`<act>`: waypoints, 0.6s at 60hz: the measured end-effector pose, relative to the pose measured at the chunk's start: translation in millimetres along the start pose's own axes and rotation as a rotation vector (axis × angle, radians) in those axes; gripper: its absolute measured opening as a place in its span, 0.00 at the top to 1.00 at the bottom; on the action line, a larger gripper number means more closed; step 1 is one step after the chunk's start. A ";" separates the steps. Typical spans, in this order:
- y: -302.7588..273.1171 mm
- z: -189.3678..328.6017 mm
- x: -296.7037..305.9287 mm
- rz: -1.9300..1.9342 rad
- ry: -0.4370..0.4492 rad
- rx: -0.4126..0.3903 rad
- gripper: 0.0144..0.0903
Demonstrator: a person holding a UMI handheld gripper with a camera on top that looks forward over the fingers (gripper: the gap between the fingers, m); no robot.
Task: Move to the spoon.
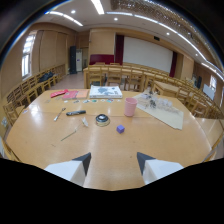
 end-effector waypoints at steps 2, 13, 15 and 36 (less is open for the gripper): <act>-8.5 0.3 -14.7 0.000 0.005 0.000 0.05; 0.3 -23.3 -27.6 -0.001 0.044 -0.005 0.05; 2.6 -27.2 -34.1 0.001 0.048 -0.005 0.05; 23.4 -45.1 -144.6 0.033 0.038 -0.024 0.05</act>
